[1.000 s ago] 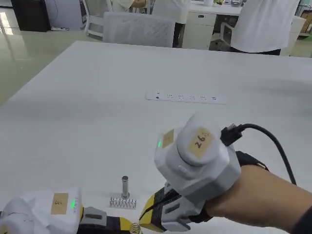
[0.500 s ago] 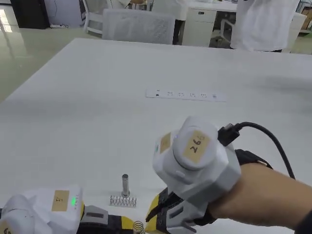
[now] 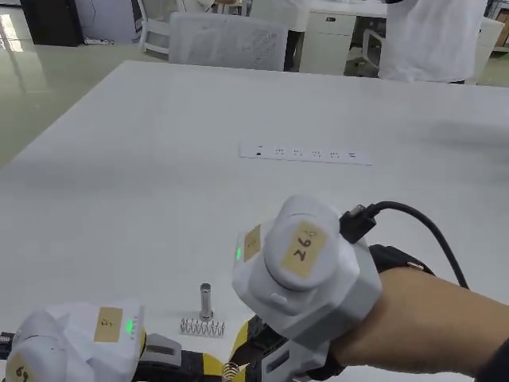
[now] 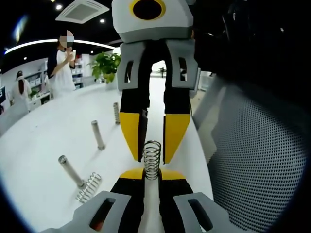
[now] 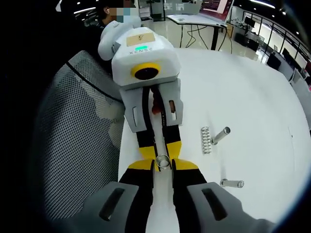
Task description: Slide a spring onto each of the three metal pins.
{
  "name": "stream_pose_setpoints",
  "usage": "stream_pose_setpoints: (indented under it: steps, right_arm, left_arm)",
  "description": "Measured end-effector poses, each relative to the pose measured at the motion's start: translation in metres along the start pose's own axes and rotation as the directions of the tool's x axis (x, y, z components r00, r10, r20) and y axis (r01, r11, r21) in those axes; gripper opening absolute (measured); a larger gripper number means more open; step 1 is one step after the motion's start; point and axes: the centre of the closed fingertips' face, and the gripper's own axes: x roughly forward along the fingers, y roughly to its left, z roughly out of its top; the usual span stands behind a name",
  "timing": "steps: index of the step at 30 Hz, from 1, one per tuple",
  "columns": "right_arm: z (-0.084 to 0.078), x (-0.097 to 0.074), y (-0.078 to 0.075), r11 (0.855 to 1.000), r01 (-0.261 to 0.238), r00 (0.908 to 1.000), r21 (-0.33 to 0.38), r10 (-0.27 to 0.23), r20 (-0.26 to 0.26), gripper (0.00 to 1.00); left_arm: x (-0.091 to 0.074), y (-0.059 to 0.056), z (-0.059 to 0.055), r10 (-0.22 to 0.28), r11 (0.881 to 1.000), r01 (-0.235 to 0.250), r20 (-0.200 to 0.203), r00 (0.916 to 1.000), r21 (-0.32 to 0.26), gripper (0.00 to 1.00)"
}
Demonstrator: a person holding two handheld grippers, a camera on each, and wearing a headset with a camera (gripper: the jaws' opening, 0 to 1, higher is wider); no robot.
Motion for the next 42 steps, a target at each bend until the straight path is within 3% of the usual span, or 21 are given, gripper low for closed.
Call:
stream_pose_setpoints:
  steps: [9, 14, 16, 26, 32, 42]
  right_arm:
    - [-0.006, 0.005, 0.002, 1.0, -0.009, 0.9992, -0.008, 0.009, -0.039, 0.09]
    - [-0.01, 0.007, 0.003, 1.0, -0.012, 0.9982, -0.007, 0.011, -0.059, 0.08]
    - [-0.011, 0.006, 0.003, 1.0, -0.01, 0.9981, -0.001, 0.01, -0.06, 0.08]
    - [-0.01, -0.003, -0.002, 0.999, 0.017, 0.9992, 0.031, -0.016, -0.036, 0.08]
    - [-0.014, -0.013, -0.011, 0.997, 0.053, 0.9983, 0.053, -0.052, -0.027, 0.08]
    - [-0.027, -0.034, -0.029, 0.987, 0.122, 0.9923, 0.101, -0.12, -0.03, 0.08]
  left_arm:
    - [0.003, -0.005, 0.003, -0.027, 1.0, 0.027, -0.021, 0.9994, 0.011, 0.02]
    - [0.004, -0.006, 0.0, -0.031, 0.999, 0.034, -0.06, 0.9977, 0.039, 0.02]
    - [0.004, -0.006, 0.0, -0.031, 0.999, 0.033, -0.059, 0.9978, 0.024, 0.02]
    - [0.0, 0.0, 0.004, -0.001, 1.0, 0.001, -0.003, 1.0, -0.014, 0.03]
    - [-0.005, 0.003, 0.001, 0.024, 0.999, -0.023, 0.012, 0.9996, -0.049, 0.08]
    - [-0.023, 0.02, 0.0, 0.118, 0.985, -0.109, 0.058, 0.9914, -0.134, 0.2]
